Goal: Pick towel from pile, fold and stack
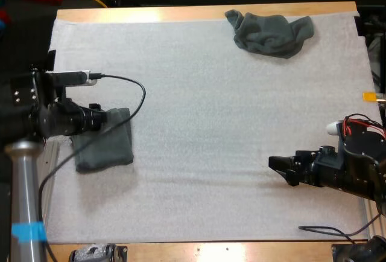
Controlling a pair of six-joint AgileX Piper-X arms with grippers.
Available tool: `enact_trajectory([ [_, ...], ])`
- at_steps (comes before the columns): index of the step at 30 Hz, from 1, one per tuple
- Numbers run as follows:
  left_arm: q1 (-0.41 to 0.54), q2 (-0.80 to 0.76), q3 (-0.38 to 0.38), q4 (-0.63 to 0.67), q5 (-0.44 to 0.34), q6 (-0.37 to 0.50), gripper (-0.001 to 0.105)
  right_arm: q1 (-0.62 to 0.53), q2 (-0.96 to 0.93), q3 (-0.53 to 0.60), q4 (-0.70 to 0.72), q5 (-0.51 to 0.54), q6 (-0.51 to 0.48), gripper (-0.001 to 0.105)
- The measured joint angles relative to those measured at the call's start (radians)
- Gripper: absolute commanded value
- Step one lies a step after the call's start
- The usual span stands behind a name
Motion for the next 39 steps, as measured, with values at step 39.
enact_trajectory([
  [39, -0.116, -0.530, 0.000, 0.128, 0.065, -0.015, 0.068, -0.540, 0.071, 0.000, 0.156, 0.155, -0.210, 0.074],
])
